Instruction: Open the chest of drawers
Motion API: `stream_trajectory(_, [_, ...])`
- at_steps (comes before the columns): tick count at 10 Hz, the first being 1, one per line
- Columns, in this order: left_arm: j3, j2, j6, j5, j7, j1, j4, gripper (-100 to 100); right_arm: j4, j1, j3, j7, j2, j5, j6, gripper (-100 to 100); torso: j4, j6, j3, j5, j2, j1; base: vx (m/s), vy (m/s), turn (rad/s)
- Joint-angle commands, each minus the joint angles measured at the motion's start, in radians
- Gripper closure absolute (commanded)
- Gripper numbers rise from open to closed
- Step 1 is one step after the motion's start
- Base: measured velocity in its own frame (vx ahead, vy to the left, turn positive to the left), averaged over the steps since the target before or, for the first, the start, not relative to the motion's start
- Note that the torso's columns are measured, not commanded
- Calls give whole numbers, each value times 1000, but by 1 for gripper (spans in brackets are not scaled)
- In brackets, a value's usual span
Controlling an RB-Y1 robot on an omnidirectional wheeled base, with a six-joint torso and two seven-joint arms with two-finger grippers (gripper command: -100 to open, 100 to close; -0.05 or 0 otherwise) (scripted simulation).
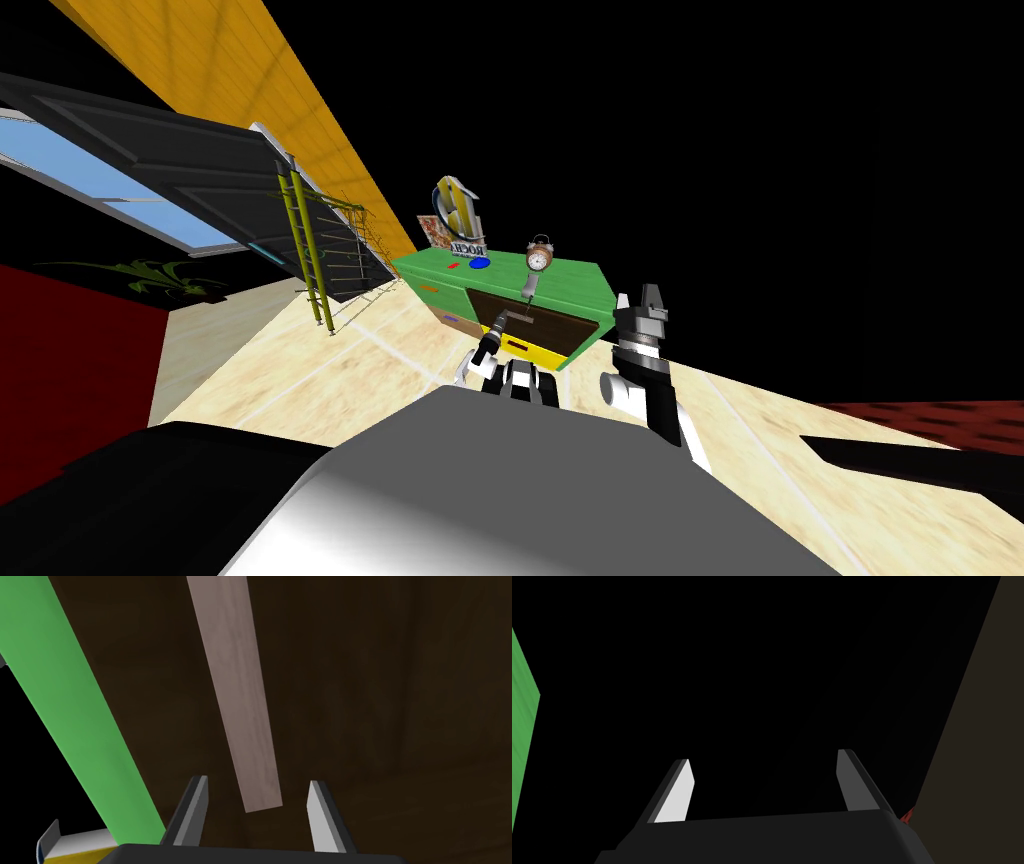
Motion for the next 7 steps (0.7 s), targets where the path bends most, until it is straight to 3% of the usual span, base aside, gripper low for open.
stream_trajectory(1, [-8, 4, 4, 0, -1, 14, -22, 100, 0, 0, 0, 0, 0, 0, 0, 0, 1, 0, 3, 0, 5, 1, -138, 37, 10])
stream_trajectory(7, [-28, 17, 10, -1, -2, 56, -62, 100, 0, 0, 0, 0, 0, 0, 0, 0, 2, 0, 0, -1, 1, -2, -173, 39, 14])
